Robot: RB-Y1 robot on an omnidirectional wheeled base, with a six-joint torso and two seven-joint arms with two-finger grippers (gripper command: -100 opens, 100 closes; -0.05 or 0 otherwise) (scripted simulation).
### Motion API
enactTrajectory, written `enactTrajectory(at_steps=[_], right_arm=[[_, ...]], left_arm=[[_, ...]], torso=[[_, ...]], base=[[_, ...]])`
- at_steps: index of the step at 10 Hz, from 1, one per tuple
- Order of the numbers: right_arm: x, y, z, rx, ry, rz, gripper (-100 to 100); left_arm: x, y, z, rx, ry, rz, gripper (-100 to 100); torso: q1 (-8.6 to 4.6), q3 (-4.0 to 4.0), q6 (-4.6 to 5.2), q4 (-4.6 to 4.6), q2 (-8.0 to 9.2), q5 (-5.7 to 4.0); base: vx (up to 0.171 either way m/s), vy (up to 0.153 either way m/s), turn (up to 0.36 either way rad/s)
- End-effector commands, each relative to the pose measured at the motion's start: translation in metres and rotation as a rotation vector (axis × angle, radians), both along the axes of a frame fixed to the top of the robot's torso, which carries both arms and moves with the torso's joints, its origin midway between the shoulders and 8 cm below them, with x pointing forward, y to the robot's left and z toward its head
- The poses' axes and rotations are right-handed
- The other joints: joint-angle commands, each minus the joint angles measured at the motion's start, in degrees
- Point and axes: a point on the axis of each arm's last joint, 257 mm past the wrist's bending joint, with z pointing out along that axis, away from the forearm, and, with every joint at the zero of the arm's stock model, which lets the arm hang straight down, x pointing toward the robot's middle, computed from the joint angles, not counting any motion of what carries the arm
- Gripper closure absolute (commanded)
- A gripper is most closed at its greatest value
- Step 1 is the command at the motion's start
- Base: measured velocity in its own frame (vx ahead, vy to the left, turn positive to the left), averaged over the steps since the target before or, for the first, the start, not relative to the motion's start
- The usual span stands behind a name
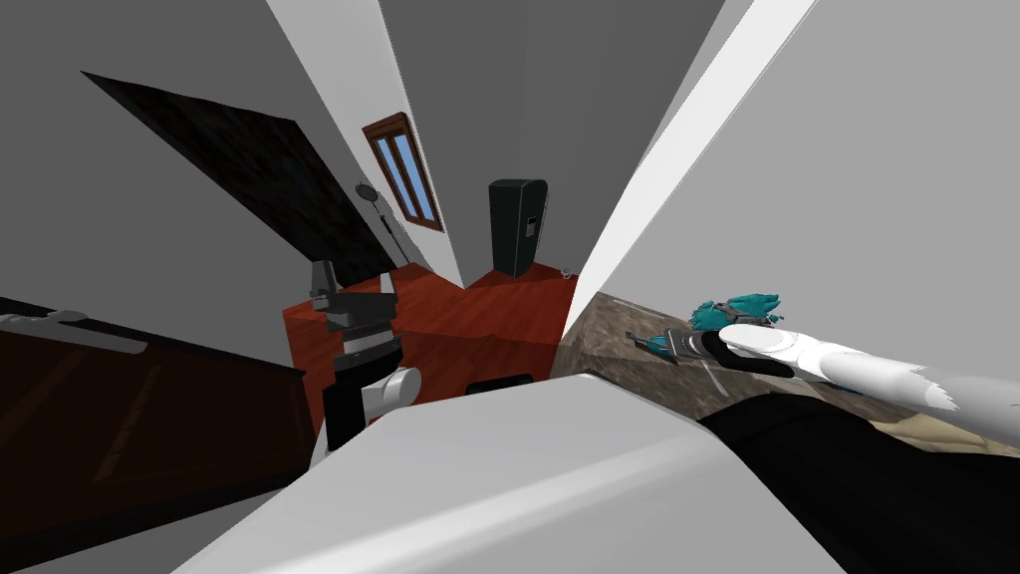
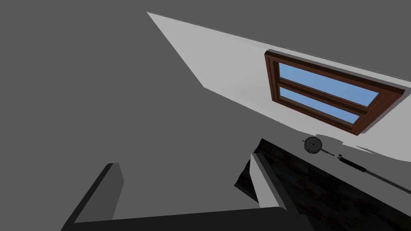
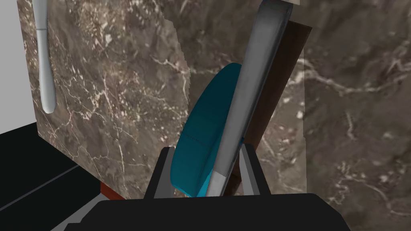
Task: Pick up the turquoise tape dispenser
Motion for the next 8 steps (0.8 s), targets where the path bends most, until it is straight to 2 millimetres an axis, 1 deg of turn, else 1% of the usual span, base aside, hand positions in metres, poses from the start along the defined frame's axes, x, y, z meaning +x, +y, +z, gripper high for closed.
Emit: enactTrajectory(at_steps=[1, 2, 5, 8], right_arm=[[0.0, 0.0, 0.0, 0.0, 0.0, 0.0, 0], [-0.007, -0.007, 0.004, -0.002, 0.002, -0.017, 100], [-0.021, -0.022, 0.01, -0.003, 0.003, -0.054, 100], [-0.036, -0.036, 0.017, -0.002, 0.003, -0.092, 100]], left_arm=[[0.0, 0.0, 0.0, 0.0, 0.0, 0.0, 0], [0.0, 0.0, 0.0, 0.0, 0.0, 0.0, 0], [0.0, 0.0, 0.0, 0.0, 0.0, 0.0, 0], [0.0, 0.0, 0.0, 0.0, 0.0, 0.0, 0]], torso=[[0.0, 0.0, 0.0, 0.0, 0.0, 0.0], [0.01, 0.0, 0.0, 0.0, 0.0, 0.0], [0.24, 0.13, -0.01, 0.04, 0.24, 0.1], [0.22, 0.14, -0.02, 0.07, 0.23, 0.12]], base=[[0.0, 0.0, 0.0], [-0.037, 0.022, 0.139], [-0.067, 0.045, 0.15], [-0.056, 0.034, 0.13]])
